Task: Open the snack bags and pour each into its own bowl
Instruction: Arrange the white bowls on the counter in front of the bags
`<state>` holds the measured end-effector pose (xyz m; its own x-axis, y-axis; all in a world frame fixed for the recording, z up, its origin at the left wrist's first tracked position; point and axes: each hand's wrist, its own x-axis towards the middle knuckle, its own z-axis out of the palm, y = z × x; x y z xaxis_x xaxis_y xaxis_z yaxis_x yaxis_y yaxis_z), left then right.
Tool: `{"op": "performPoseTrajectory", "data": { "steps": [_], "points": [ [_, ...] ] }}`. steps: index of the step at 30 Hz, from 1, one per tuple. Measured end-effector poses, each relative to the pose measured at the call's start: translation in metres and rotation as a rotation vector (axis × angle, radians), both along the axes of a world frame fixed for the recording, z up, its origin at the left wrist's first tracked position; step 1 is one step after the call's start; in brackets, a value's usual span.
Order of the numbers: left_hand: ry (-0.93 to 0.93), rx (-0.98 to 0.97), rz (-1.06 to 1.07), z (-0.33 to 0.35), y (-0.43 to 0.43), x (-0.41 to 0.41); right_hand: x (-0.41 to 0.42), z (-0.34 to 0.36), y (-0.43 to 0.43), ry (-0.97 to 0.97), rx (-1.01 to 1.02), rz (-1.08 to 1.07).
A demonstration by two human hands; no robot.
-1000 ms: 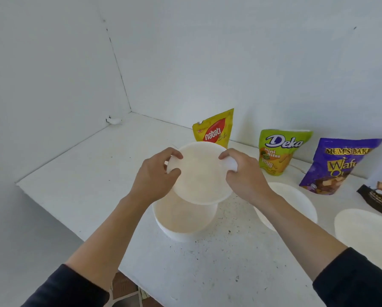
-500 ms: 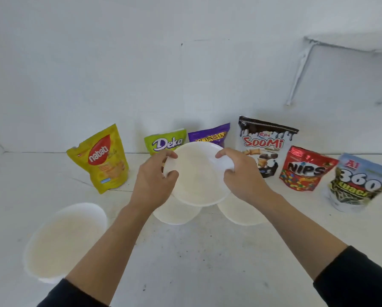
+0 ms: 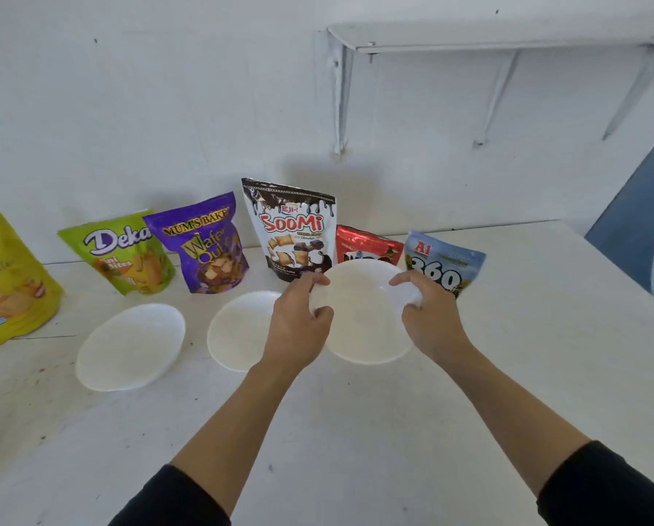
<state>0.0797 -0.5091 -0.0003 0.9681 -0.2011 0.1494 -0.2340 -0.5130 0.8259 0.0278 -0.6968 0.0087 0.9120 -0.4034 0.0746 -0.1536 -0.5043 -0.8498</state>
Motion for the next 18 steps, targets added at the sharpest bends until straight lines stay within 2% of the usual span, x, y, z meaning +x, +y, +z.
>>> {"op": "performPoseTrajectory", "data": {
  "steps": [6, 12, 18],
  "points": [
    [0.113, 0.026, 0.013, -0.041, -0.042, -0.006, 0.001, -0.044, -0.036, 0.07, 0.059, -0.032],
    [0.196, 0.113, 0.041, -0.067, -0.055, -0.003, 0.005, -0.074, -0.039, 0.155, 0.065, 0.033],
    [0.205, 0.14, 0.022, -0.073, -0.058, -0.001, 0.012, -0.086, -0.042, 0.204, 0.082, 0.012]
  ]
}}
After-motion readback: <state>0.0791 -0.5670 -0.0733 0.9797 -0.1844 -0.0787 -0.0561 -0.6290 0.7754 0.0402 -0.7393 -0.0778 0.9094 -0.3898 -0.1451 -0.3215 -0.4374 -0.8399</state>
